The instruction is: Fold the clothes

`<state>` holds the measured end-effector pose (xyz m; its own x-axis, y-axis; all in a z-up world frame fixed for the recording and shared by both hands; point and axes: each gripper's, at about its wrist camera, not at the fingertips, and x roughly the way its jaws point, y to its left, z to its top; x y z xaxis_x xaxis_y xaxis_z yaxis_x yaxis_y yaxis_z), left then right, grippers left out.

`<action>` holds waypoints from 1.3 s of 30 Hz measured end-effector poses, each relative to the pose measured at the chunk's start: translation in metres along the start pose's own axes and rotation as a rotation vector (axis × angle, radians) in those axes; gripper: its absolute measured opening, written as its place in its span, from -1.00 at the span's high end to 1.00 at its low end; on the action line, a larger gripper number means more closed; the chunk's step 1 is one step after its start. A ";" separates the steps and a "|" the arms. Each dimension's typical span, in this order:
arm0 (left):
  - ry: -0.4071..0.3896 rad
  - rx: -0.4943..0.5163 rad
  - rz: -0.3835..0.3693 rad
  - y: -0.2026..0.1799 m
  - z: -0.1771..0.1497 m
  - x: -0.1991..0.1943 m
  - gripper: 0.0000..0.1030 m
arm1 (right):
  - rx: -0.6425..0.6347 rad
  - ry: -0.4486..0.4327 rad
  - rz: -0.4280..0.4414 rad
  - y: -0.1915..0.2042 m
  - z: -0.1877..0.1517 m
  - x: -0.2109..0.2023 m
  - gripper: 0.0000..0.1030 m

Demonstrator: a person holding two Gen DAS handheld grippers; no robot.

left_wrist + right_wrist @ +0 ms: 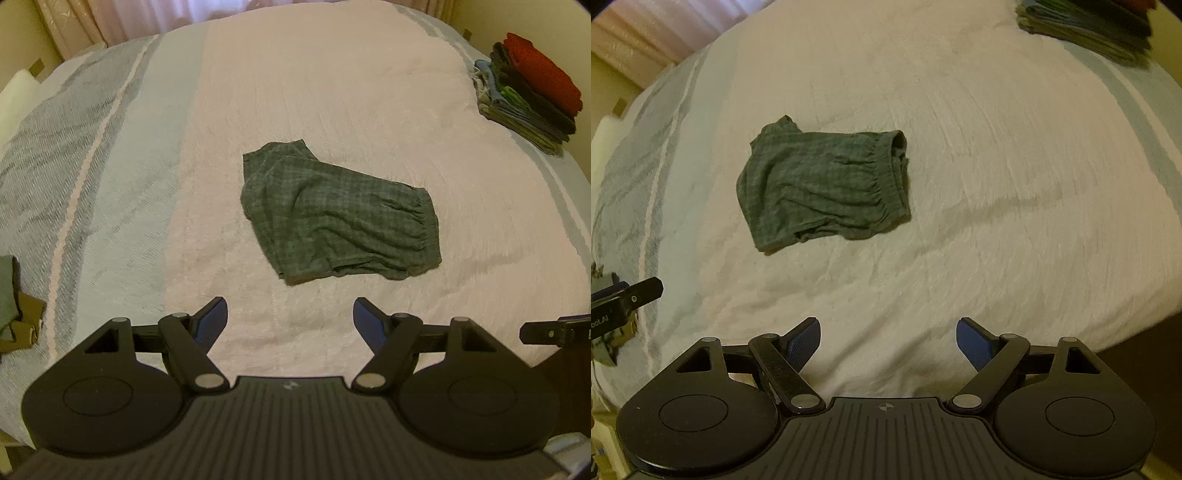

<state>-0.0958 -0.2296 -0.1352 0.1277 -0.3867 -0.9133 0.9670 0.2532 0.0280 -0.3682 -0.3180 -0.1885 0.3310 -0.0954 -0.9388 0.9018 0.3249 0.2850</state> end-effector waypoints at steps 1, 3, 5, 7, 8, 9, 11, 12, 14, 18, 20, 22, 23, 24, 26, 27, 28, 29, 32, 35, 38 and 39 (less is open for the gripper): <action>0.007 -0.011 0.001 -0.003 0.001 0.003 -0.40 | -0.013 0.007 0.001 -0.002 0.005 0.002 -0.62; 0.026 -0.028 0.007 -0.006 0.001 0.009 -0.40 | -0.035 0.016 0.002 -0.002 0.013 0.007 -0.62; 0.046 -0.042 0.014 -0.008 -0.001 0.015 -0.40 | -0.057 0.025 0.003 -0.003 0.020 0.012 -0.62; 0.062 -0.061 0.019 -0.006 -0.002 0.020 -0.40 | -0.068 0.036 0.004 -0.002 0.025 0.018 -0.62; 0.070 -0.072 0.020 -0.004 -0.002 0.022 -0.40 | -0.073 0.042 0.005 -0.001 0.028 0.020 -0.62; 0.077 -0.085 0.016 -0.001 -0.002 0.025 -0.40 | -0.078 0.047 0.006 -0.001 0.031 0.023 -0.62; 0.087 -0.109 0.006 0.007 -0.001 0.029 -0.40 | -0.082 0.067 0.010 0.000 0.035 0.029 -0.62; 0.089 -0.128 -0.002 0.012 -0.001 0.033 -0.40 | -0.077 0.070 0.010 0.000 0.037 0.032 -0.62; 0.092 -0.168 -0.018 0.024 0.001 0.041 -0.39 | -0.061 0.066 0.010 -0.001 0.040 0.039 -0.62; 0.111 -0.244 -0.060 0.052 0.003 0.066 -0.36 | 0.043 0.013 0.048 -0.015 0.049 0.056 -0.62; 0.124 -0.272 -0.093 0.066 0.004 0.083 -0.30 | 0.125 -0.034 0.085 -0.027 0.052 0.065 -0.62; 0.145 -0.299 -0.126 0.080 0.005 0.101 -0.25 | 0.224 -0.079 0.100 -0.040 0.052 0.077 -0.62; 0.151 -0.309 -0.139 0.085 0.006 0.109 -0.24 | 0.263 -0.097 0.107 -0.044 0.052 0.083 -0.62; 0.157 -0.318 -0.151 0.090 0.007 0.116 -0.24 | 0.306 -0.119 0.122 -0.050 0.050 0.091 -0.62; 0.169 -0.317 -0.163 0.098 0.011 0.131 -0.24 | 0.365 -0.149 0.141 -0.057 0.048 0.105 -0.61; 0.175 -0.315 -0.168 0.101 0.012 0.139 -0.24 | 0.395 -0.163 0.151 -0.060 0.047 0.113 -0.61; 0.183 -0.312 -0.174 0.104 0.014 0.146 -0.24 | 0.424 -0.178 0.161 -0.064 0.045 0.121 -0.47; 0.192 -0.313 -0.183 0.106 0.015 0.154 -0.23 | 0.461 -0.186 0.181 -0.067 0.043 0.132 -0.35; 0.212 -0.340 -0.230 0.112 0.016 0.173 -0.23 | 0.550 -0.205 0.211 -0.076 0.036 0.159 -0.27; 0.229 -0.390 -0.277 0.118 0.013 0.187 -0.23 | 0.578 -0.253 0.222 -0.077 0.033 0.179 -0.26; 0.239 -0.453 -0.311 0.125 0.007 0.197 -0.24 | 0.619 -0.292 0.247 -0.079 0.036 0.196 0.03; 0.243 -0.480 -0.319 0.128 0.006 0.200 -0.24 | 0.638 -0.304 0.259 -0.080 0.037 0.201 0.16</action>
<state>0.0547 -0.2799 -0.3117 -0.2591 -0.3101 -0.9147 0.7352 0.5509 -0.3950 -0.3632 -0.3975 -0.3932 0.5332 -0.3758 -0.7579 0.7399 -0.2273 0.6332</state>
